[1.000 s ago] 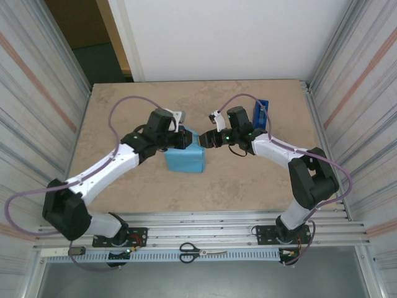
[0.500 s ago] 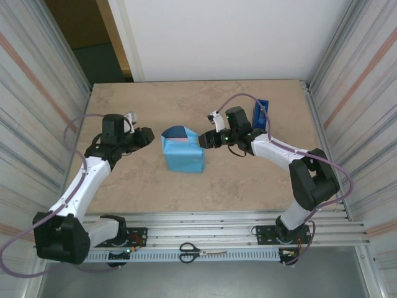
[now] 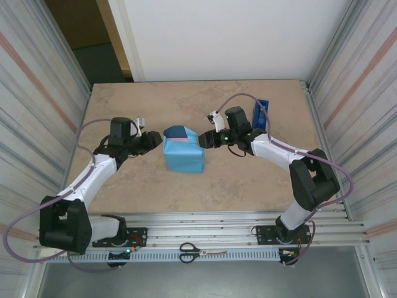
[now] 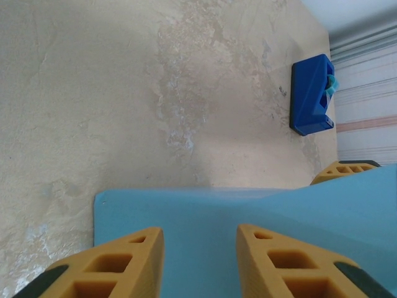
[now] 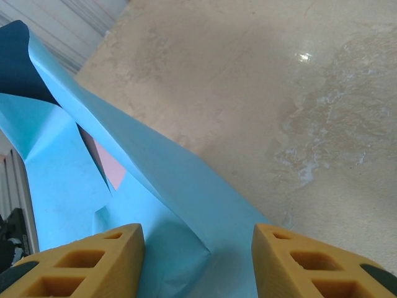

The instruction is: Wrap the gift box in paper

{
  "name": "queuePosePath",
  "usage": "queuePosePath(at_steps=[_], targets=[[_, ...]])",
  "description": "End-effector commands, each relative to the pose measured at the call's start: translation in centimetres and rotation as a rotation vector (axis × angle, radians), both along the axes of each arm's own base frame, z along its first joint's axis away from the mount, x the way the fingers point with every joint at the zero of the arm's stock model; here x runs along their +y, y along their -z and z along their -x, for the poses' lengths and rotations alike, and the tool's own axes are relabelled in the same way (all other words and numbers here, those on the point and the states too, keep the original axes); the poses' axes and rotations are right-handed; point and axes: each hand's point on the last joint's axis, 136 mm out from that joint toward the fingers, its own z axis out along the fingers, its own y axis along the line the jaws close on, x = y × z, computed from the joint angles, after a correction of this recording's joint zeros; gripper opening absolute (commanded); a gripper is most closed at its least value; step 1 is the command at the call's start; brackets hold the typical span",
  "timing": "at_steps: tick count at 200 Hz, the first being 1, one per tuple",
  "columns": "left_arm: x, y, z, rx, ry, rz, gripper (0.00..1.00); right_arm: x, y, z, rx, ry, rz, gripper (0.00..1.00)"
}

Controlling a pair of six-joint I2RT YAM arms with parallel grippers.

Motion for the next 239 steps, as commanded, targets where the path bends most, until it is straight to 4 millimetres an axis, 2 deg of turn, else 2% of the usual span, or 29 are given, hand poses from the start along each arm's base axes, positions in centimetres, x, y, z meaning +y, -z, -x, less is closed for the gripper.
queuePosePath(at_steps=[1,63,128,170,199,239], targets=[[-1.1,0.0,-0.2,-0.017,0.034,0.044,0.35,-0.9,5.0,3.3,0.149,-0.034,0.143,0.49],[-2.6,0.9,0.2,-0.025,0.096,0.039,0.38,-1.1,5.1,3.4,0.157,-0.027,0.15,0.49],[-3.0,2.7,1.3,-0.012,0.171,-0.024,0.4,-1.0,5.1,3.4,0.164,-0.024,0.148,0.49],[-3.4,2.8,2.0,-0.023,0.252,-0.055,0.45,-1.0,5.0,3.4,0.163,-0.023,0.149,0.5],[-3.7,2.1,2.0,-0.049,0.291,-0.062,0.5,-1.0,5.0,3.3,0.164,-0.021,0.15,0.51],[-3.5,3.0,2.1,-0.035,0.277,-0.103,0.54,-0.6,4.4,3.2,0.158,-0.023,0.135,0.52]])
